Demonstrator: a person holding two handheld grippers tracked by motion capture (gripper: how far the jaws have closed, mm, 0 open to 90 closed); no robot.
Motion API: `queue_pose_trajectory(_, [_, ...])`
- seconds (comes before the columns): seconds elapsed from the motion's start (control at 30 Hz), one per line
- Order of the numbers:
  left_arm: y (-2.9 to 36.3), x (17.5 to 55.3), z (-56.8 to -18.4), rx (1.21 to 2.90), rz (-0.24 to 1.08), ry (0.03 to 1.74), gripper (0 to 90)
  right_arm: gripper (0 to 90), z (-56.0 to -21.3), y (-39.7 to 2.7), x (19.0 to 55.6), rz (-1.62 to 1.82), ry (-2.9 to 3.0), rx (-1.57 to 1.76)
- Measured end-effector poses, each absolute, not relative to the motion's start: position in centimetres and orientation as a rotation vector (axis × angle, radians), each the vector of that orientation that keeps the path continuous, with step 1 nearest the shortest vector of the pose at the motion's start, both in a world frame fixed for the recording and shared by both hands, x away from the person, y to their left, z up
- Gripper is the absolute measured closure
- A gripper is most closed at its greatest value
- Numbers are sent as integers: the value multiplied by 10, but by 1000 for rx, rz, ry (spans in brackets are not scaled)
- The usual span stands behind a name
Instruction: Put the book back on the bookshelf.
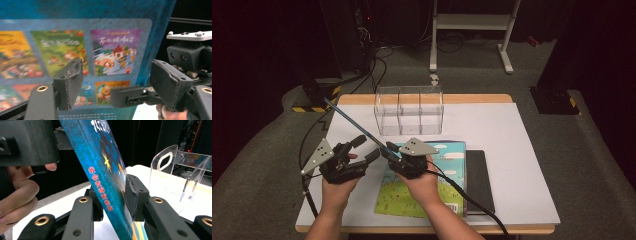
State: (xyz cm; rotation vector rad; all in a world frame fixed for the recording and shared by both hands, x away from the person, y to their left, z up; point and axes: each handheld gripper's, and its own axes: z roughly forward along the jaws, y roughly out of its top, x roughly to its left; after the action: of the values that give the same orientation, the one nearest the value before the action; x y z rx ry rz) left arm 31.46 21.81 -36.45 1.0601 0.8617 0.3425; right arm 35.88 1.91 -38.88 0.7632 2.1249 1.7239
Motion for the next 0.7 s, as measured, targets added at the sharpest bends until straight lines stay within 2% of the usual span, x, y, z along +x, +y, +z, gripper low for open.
queue_pose_trajectory(0.23, [215,314,-365,1059,351,865,262,675,-389,18,359,1731,2123,772])
queue_pose_trajectory(0.4, [215,314,-365,1055,346,869,259,602,-394,11,362,1731,2193,822])
queue_pose_trajectory(0.7, [211,313,-364,1052,362,887,228,631,-407,-13,357,1679,2264,895])
